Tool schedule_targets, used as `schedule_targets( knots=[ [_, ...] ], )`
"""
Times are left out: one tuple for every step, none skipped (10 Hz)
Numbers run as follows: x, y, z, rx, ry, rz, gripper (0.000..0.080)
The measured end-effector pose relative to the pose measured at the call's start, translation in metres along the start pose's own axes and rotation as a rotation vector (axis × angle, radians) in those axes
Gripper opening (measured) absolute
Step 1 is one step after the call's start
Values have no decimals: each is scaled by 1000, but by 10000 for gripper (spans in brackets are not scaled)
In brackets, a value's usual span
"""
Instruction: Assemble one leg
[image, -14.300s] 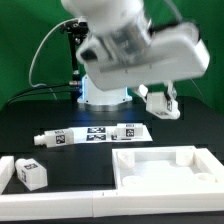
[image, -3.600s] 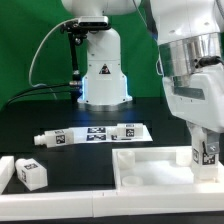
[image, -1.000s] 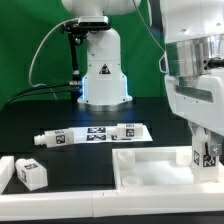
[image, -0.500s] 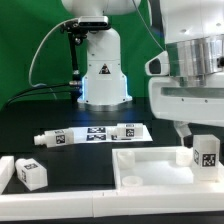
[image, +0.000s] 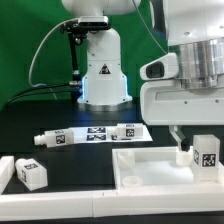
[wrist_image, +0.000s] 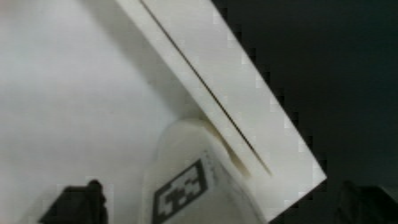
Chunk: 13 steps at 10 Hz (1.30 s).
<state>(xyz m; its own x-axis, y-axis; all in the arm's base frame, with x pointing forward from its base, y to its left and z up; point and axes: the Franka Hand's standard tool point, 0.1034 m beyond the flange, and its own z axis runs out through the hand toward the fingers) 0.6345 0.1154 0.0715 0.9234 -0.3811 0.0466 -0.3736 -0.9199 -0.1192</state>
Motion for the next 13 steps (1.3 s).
schedule_targets(
  knots=[
    [6, 0, -4, -32, 20, -208, 649],
    [9, 0, -4, -37, 32, -361, 649],
    [9, 0, -4, -32, 31, -307, 649],
    [9, 0, -4, -33, 31, -310, 546],
    [9, 0, -4, -33, 31, -309, 411],
    [8, 0, -4, -29, 32, -234, 411],
    [9, 1, -4, -30, 32, -180, 285],
    [9, 2, -4, -29, 33, -112, 285],
    [9, 2, -3, -29, 36, 13, 285],
    [10, 3, -3, -29, 40, 129, 285],
    [10, 4, -3, -28, 40, 198, 285],
    [10, 5, -3, -24, 35, 379, 285],
    [10, 6, -3, -18, 36, 559, 285]
  ],
)
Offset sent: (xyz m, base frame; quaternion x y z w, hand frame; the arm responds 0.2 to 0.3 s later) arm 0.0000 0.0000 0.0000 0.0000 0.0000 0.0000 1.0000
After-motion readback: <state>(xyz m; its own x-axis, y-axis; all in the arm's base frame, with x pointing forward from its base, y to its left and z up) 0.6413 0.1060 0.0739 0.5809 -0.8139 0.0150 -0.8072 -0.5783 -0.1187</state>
